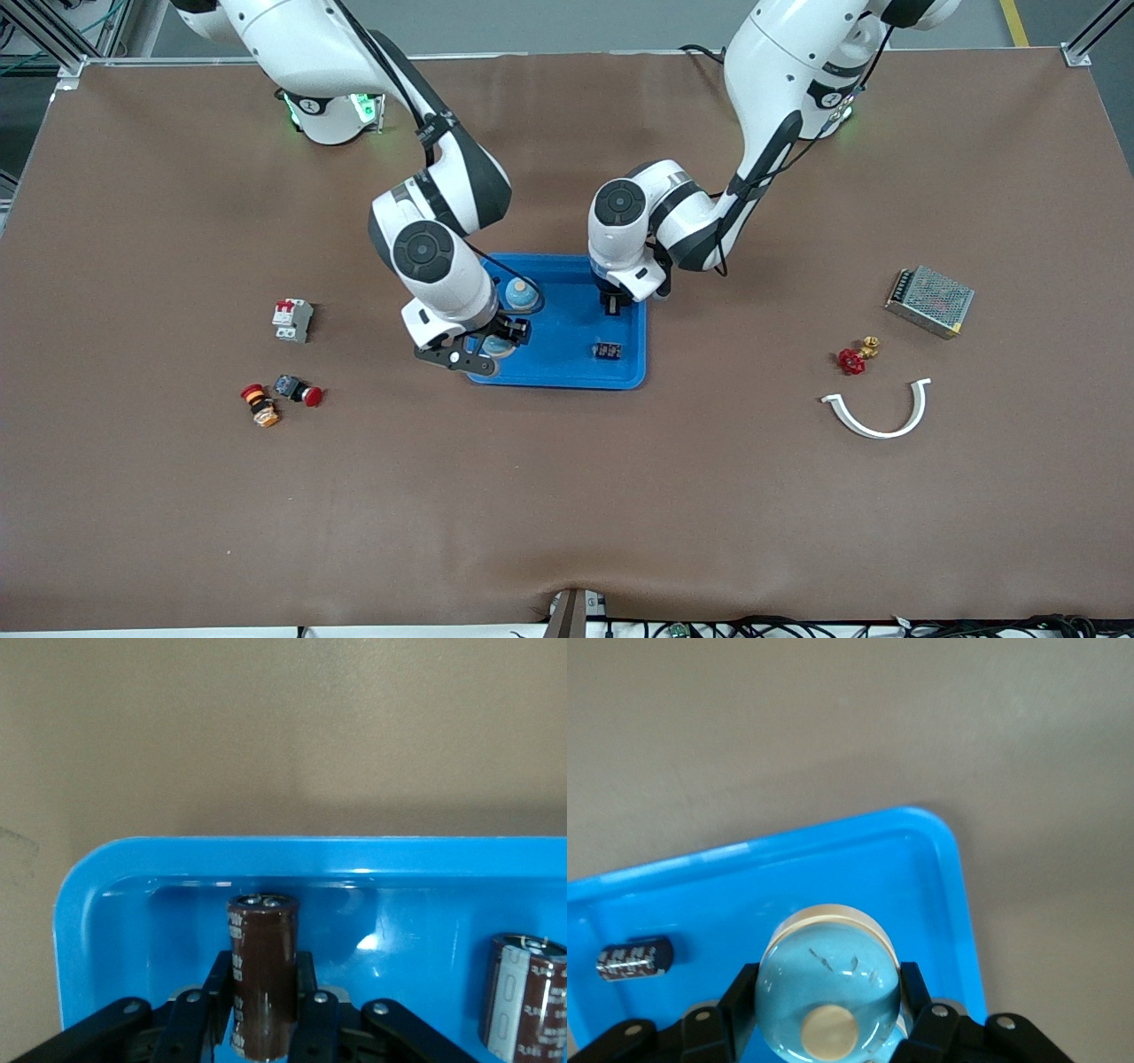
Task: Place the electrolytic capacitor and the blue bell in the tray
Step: 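Lower the capacitor and bell into the tray and open both grippers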
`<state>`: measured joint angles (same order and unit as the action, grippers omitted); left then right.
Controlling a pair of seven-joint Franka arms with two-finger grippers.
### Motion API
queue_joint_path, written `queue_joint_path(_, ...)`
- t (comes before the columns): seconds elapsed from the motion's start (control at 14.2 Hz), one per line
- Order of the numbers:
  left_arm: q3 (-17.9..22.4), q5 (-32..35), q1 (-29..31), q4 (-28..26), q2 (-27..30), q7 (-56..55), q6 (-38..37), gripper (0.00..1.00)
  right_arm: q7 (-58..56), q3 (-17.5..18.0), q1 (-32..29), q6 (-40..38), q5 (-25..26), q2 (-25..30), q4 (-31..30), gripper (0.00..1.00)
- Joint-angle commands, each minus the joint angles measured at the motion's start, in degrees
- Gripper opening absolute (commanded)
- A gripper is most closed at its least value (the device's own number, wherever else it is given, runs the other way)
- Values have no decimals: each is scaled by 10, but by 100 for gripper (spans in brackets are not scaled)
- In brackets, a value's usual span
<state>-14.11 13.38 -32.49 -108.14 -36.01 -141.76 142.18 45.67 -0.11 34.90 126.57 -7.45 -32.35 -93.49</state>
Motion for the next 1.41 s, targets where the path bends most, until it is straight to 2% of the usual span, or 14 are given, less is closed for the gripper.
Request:
queue_joint_path(0.0, 1, 14, 1, -3, 0, -3, 13, 0, 21, -7, 17, 5, 15, -4, -6, 39)
queue_joint_path(0.21, 1, 22, 1, -3, 1, 1, 13, 0, 23, -9, 23, 5, 24, -7, -17, 39)
queue_joint_path(0.28, 0, 33, 3, -5, 2, 0, 12, 99, 23, -8, 24, 5, 24, -13, -17, 39)
queue_joint_path(0.64, 0, 34, 2, -6, 3, 0, 12, 100, 37, -9, 32, 22, 32, -34, -17, 40)
queue_joint_path(0.92, -1, 35, 3, -5, 9, 2, 3, 100, 41, -8, 39, 65, 34, -63, -16, 40)
queue_joint_path(1.34, -5, 18, 24, 4, 59, 33, -59, 100, 41, -9, 46, 90, 34, -84, -16, 40)
